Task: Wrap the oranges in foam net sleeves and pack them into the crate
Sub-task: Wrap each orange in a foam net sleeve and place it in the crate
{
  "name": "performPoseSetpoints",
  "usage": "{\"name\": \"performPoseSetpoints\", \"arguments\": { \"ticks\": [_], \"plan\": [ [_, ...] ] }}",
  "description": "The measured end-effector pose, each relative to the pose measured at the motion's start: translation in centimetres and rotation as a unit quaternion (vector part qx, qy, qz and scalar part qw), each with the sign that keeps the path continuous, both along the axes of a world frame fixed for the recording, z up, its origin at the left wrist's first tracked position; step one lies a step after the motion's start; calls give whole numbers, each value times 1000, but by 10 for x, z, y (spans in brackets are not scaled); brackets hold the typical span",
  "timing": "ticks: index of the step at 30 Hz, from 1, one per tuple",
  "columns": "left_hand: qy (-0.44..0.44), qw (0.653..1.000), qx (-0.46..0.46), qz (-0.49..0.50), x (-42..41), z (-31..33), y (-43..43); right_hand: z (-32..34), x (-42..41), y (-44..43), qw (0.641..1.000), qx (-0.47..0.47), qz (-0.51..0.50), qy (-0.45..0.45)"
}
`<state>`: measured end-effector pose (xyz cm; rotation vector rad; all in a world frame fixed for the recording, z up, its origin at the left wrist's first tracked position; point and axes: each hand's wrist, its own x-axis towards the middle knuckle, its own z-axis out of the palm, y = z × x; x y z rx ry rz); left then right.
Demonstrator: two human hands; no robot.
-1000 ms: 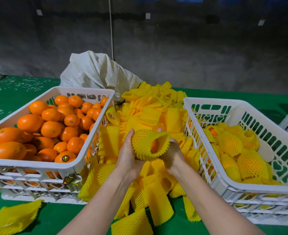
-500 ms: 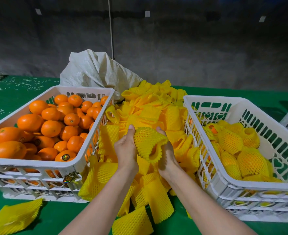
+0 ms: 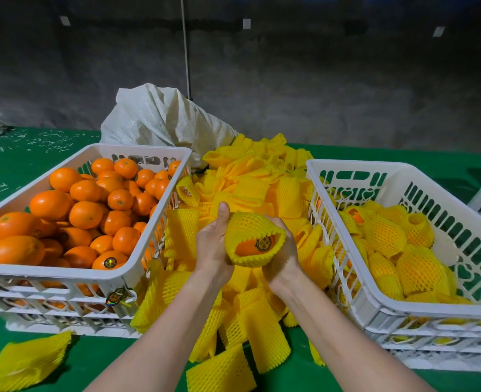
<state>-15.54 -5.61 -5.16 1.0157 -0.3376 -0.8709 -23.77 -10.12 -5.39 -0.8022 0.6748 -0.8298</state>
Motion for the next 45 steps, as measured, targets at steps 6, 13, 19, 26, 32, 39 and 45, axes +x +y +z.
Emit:
{"name": "performPoseSetpoints", "arguments": {
  "ticks": [6, 13, 19, 26, 32, 39, 45],
  "plan": [
    [-32, 993, 70, -89, 9, -7, 4, 0, -5, 2, 997, -56, 24, 45],
    [49, 935, 133, -325, 13, 11, 15, 13, -27, -1, 959, -261, -23, 105],
    [10, 944, 97, -316, 5, 7, 9, 14, -27, -11, 935, -327, -26, 137],
    [-76, 954, 77, -280, -2, 10, 7, -8, -40, -12, 911, -363, -47, 189],
    [-43, 977, 13, -208, -19, 12, -5, -10, -48, 3, 898, -406, 51, 159],
    [-48, 988, 32, -140, -52, 16, -29, 5, -73, -9, 884, -434, -10, 171],
    [-97, 978, -10, -182, -100, 22, -65, 26, -121, -57, 901, -406, -78, 133]
  ]
}}
